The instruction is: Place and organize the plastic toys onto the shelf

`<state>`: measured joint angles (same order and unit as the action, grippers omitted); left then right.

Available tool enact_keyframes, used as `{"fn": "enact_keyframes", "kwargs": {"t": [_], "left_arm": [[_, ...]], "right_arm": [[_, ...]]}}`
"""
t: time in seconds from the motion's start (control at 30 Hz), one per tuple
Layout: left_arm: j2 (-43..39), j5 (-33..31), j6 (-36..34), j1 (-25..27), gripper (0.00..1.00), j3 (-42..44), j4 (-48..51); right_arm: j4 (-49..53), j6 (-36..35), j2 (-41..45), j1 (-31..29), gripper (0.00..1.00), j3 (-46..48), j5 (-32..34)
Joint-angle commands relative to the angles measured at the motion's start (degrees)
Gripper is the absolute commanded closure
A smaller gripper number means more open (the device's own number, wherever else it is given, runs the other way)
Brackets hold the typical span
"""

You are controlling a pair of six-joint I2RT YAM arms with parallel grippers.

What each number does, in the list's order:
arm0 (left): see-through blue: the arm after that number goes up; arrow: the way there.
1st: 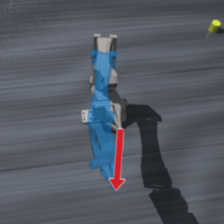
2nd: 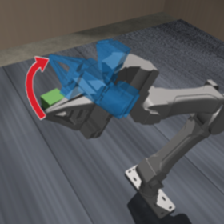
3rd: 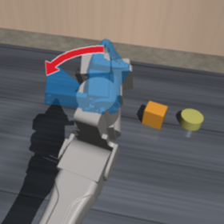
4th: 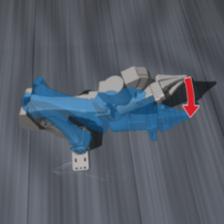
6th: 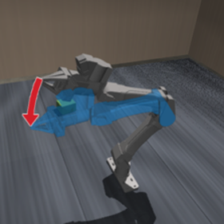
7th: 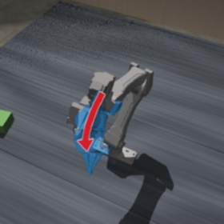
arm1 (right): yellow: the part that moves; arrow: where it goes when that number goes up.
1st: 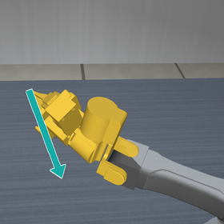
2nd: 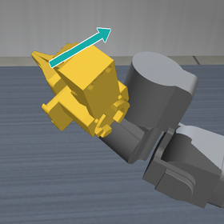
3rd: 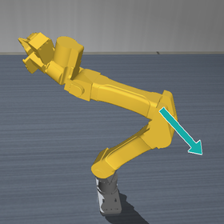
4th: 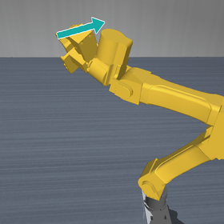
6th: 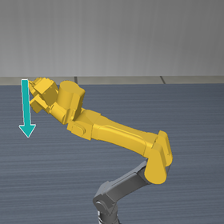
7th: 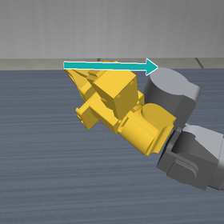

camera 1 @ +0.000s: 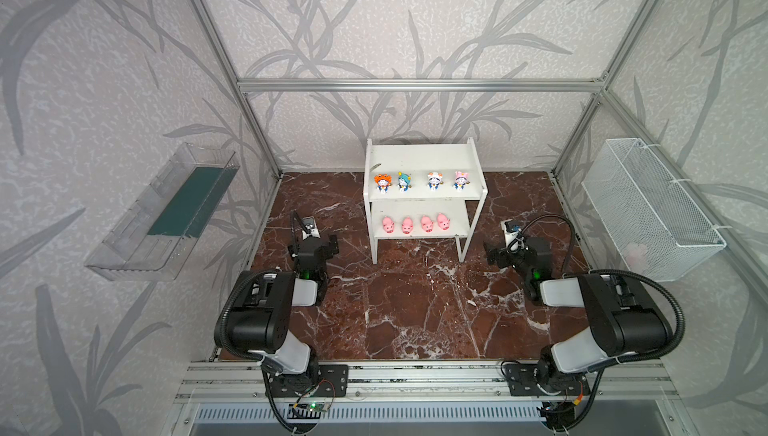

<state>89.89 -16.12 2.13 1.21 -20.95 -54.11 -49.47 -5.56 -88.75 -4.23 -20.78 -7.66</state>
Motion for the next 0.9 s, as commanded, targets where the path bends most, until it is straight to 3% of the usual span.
{"fn": "enact_keyframes", "kwargs": {"t": [0.0,0.17,0.87], "left_arm": [[0.2,0.3,0.3,-0.3,0.01,-0.2,-1.4],[0.2,0.3,0.3,-0.3,0.01,-0.2,-1.4],[0.1,0.3,0.3,-0.3,0.01,-0.2,-1.4]], "right_arm": [[-0.7,4.3,1.1,0.3,0.01,-1.1,10.6],[1.0,2.0,0.5,0.1,0.01,-2.4,6.5],[1.6,1.5,0.2,-0.9,0.01,-2.9,8.0]]}}
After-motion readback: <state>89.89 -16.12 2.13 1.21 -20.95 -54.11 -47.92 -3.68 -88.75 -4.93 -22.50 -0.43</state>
